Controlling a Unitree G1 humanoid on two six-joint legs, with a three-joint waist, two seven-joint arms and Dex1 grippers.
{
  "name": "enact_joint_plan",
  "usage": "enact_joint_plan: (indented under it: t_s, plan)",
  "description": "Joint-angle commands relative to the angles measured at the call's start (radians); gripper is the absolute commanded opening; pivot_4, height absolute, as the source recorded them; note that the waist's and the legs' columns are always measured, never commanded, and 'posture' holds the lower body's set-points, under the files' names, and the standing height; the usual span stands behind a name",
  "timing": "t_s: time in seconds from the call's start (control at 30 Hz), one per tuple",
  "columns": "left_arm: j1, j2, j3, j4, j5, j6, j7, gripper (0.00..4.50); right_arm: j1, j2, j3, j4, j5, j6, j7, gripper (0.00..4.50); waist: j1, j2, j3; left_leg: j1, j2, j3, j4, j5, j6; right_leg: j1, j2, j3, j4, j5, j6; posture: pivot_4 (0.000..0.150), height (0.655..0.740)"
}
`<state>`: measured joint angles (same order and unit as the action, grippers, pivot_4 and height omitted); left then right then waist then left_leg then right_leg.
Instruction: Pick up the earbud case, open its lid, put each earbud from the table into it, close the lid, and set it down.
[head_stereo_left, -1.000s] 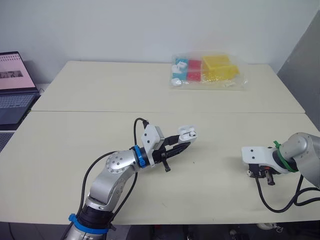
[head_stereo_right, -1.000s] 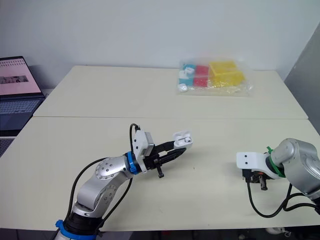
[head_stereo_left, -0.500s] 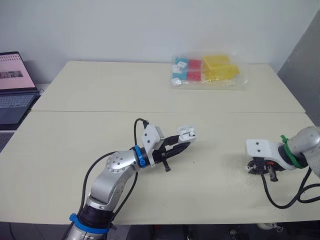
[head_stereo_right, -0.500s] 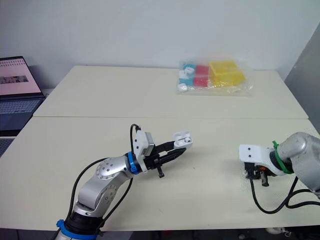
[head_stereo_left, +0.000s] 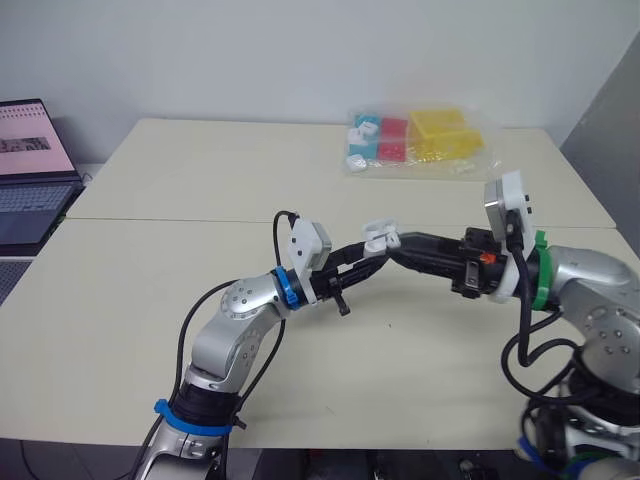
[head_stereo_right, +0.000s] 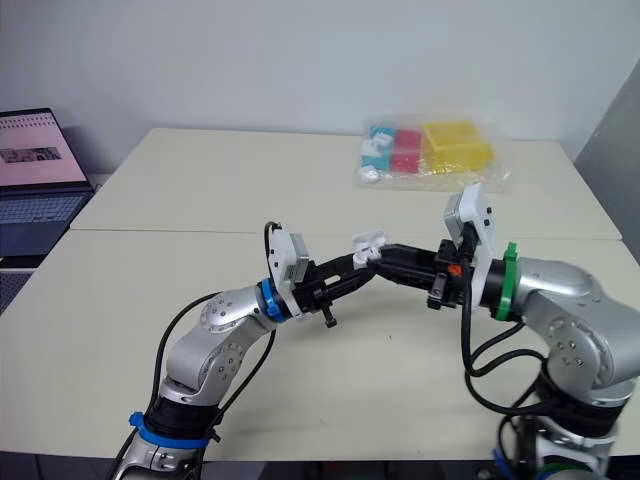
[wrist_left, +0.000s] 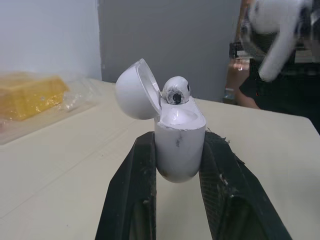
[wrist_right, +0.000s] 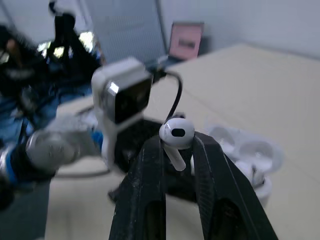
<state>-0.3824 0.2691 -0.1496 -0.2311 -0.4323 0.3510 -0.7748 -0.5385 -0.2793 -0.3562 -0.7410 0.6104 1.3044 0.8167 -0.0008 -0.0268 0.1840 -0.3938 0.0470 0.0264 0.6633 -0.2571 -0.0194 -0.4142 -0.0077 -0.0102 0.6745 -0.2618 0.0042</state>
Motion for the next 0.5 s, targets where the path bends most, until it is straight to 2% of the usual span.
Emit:
enact_joint_plan:
  t_s: [0.03, 0.23, 0.5]
  plan:
    - [-0.035, -0.003, 0.018, -0.001, -0.023, 0.004, -0.005, 0.79, 0.020, 0.025, 0.002, -0.039, 0.022, -0.065, -0.110, 0.39, 0.000, 0.000, 0.000, -0.002, -0.001, 0.000, 0.000, 0.000, 0.000, -0.001, -0.001, 0.000, 0.000, 0.000, 0.000, 0.150, 0.7364]
    - [-0.079, -0.002, 0.037, 0.022, -0.051, 0.023, -0.016, 0.79, 0.067, 0.115, 0.112, 0.002, -0.004, -0.228, -0.241, 0.39, -0.003, 0.000, 0.000, -0.005, -0.001, 0.001, 0.000, 0.000, 0.000, -0.006, 0.000, 0.001, 0.001, 0.001, 0.001, 0.150, 0.7364]
    - [-0.082, 0.000, 0.043, 0.027, -0.051, 0.016, -0.027, 0.79, 0.111, 0.097, 0.214, 0.047, -0.011, -0.342, -0.325, 0.39, -0.005, 0.000, 0.000, -0.005, 0.000, 0.001, 0.001, 0.000, 0.000, -0.006, 0.001, 0.002, 0.003, 0.000, 0.001, 0.150, 0.7364]
